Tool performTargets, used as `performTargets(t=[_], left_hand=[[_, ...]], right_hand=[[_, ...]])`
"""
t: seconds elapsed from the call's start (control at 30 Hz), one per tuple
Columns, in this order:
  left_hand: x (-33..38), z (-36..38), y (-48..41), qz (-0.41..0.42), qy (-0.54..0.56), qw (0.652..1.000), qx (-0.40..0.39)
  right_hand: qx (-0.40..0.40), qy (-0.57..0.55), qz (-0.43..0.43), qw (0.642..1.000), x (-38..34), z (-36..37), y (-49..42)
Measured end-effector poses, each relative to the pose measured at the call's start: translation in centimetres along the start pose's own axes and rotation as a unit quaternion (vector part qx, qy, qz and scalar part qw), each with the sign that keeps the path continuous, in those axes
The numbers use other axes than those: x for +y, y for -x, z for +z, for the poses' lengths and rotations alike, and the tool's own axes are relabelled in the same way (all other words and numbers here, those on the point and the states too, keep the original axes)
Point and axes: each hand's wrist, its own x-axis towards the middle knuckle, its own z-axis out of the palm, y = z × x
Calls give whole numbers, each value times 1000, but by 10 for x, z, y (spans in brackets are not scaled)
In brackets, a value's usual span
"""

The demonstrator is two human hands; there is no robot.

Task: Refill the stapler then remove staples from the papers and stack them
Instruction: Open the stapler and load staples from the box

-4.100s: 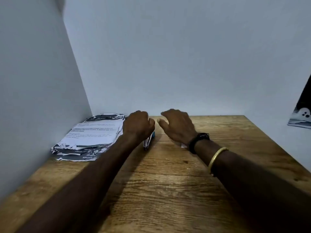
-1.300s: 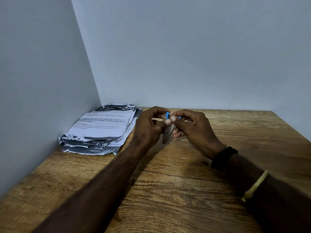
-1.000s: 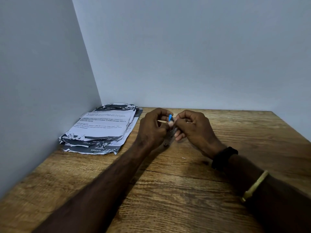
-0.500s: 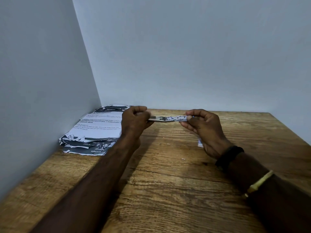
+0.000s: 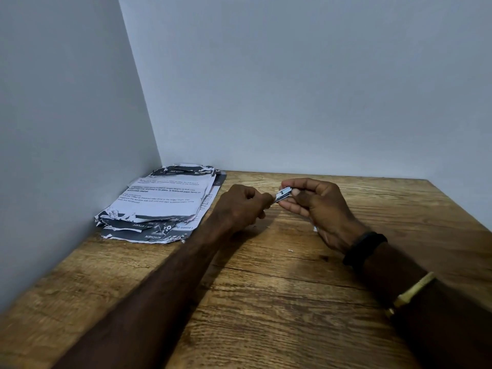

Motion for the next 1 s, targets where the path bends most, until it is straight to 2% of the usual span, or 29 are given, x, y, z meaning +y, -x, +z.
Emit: performTargets(t=[0.37, 0.57, 0.87, 1.0], left_hand=[[4, 3, 4, -4, -26, 1000, 17], [7, 4, 5, -7, -37, 999, 9], [10, 5, 6, -14, -16, 1000, -10], [10, 6, 7, 26, 26, 999, 18]], right_hand=[[-37, 26, 4, 999, -2, 10, 8], [-21, 46, -15, 999, 1, 13, 8], [30, 32, 8, 999, 1, 11, 5], [53, 6, 25, 998, 0, 8, 4]])
